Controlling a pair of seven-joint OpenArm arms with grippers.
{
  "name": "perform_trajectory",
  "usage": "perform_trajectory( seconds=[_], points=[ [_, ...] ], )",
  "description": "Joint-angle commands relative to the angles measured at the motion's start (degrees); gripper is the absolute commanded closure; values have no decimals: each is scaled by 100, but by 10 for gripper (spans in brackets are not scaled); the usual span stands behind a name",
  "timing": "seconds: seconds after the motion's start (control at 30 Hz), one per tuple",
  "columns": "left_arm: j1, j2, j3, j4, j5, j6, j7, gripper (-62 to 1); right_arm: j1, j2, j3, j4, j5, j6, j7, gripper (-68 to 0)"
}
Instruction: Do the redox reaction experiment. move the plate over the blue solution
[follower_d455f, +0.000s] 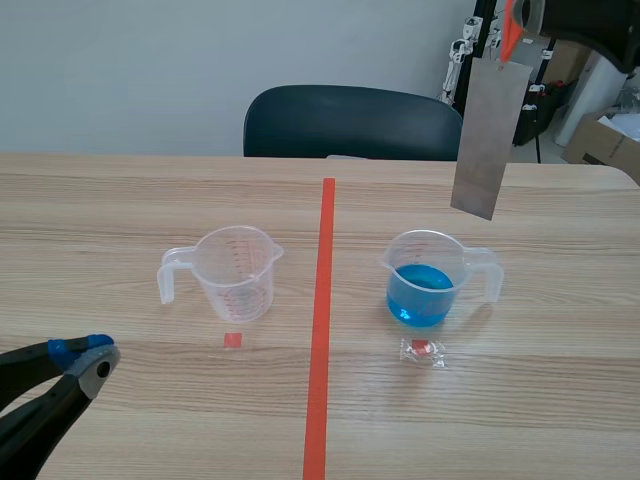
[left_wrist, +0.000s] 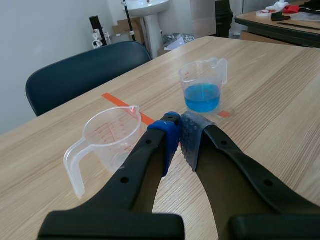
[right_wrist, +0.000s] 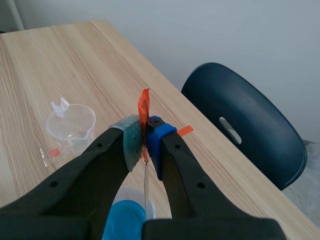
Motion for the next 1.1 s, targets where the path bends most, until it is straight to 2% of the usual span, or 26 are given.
perform_trajectory(
  seconds=[0.0,0.13,0.27,0.63,0.77,0.93,1.07],
  points=[
    [0,-81,0,149,-46,-85,-57,-40,114,-66,26,57,66,22,-24,-4],
    [-212,-155,26,260,-195,-166,413,-40,116,-188,26,48,61,22,-63,-4],
    [-546,-205,144,264,-238,-455,809,-40,116,-295,26,48,-4,26,-63,-4],
    [-1497,-267,778,284,-240,-560,1462,-40,133,-378,26,48,2,52,48,-4],
    [-1840,-267,1029,284,-256,-560,1764,-40,136,-378,26,50,4,216,133,-4],
    [-2312,-264,1377,284,-778,-560,2474,-40,170,-374,28,61,122,260,138,-4],
    [-2616,-264,1644,284,-837,-560,2804,-40,229,-367,28,61,243,385,125,-4]
  ],
)
